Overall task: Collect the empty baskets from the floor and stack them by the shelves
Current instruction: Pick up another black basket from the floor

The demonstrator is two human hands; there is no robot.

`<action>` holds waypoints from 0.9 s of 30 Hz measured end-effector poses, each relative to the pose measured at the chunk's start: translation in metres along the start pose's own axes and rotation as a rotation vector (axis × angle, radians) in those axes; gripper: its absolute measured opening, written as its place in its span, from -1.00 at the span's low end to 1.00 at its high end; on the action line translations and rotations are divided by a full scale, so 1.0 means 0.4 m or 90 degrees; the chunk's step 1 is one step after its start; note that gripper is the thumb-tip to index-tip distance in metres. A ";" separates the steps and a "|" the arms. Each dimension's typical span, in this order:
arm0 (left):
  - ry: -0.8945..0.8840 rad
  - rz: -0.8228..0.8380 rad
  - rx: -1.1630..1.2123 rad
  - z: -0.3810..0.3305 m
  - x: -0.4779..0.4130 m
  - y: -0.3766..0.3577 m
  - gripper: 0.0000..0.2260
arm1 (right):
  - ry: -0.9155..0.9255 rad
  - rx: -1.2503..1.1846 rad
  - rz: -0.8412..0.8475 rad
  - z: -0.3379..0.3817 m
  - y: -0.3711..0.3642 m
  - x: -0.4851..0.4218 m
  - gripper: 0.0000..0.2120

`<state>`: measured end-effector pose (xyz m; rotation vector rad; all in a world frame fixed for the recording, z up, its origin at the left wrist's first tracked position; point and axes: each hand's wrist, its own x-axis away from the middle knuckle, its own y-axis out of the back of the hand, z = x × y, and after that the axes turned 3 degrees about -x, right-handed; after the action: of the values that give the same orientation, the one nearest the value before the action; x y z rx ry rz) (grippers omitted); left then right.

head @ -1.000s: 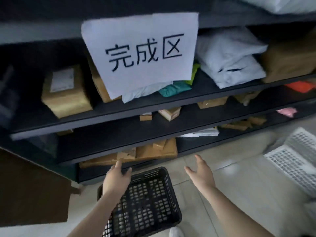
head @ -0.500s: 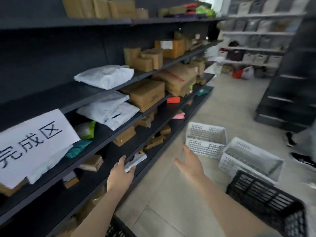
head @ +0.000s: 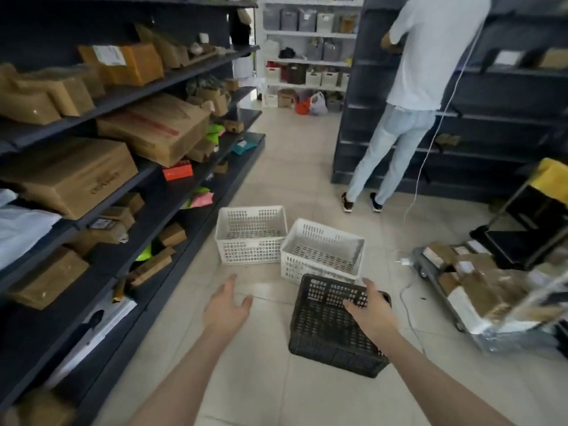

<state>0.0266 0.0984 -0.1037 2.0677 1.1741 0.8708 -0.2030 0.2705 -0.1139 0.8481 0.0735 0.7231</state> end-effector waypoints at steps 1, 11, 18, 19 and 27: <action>-0.004 0.016 -0.009 -0.024 -0.041 -0.034 -0.40 | -0.025 -0.007 -0.012 -0.033 0.013 -0.039 -0.35; -0.021 0.135 -0.103 -0.171 -0.506 -0.373 -0.42 | -0.230 -0.048 -0.073 -0.281 0.001 -0.464 -0.29; 0.058 0.180 -0.069 -0.186 -0.757 -0.639 -0.42 | -0.301 -0.023 -0.060 -0.486 -0.101 -0.714 -0.27; 0.064 0.180 -0.075 -0.172 -0.795 -0.688 -0.42 | -0.308 -0.018 -0.055 -0.534 -0.121 -0.752 -0.27; 0.111 0.191 -0.166 0.036 -1.013 -1.099 -0.37 | -0.396 -0.019 -0.028 -0.937 -0.326 -1.004 -0.24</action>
<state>-0.3382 -0.0746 -0.5451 2.0084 0.7918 1.2952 -0.5627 0.2149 -0.5457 1.0072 -0.4723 0.3934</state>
